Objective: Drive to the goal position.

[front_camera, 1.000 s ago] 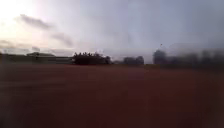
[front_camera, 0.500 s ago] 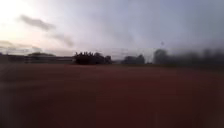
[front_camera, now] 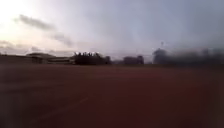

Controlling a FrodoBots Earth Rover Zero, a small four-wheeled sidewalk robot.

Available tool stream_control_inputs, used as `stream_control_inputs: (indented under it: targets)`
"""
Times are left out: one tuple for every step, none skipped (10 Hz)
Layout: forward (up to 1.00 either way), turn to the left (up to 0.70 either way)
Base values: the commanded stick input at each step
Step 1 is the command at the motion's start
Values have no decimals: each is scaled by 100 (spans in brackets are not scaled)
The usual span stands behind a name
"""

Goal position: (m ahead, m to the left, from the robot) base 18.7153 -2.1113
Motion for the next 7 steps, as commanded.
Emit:
stream_control_inputs:
  targets:
    - [70, -7]
    - [70, -22]
    - [70, -30]
    - [70, -33]
    - [70, -33]
    - [70, -33]
    - [70, -33]
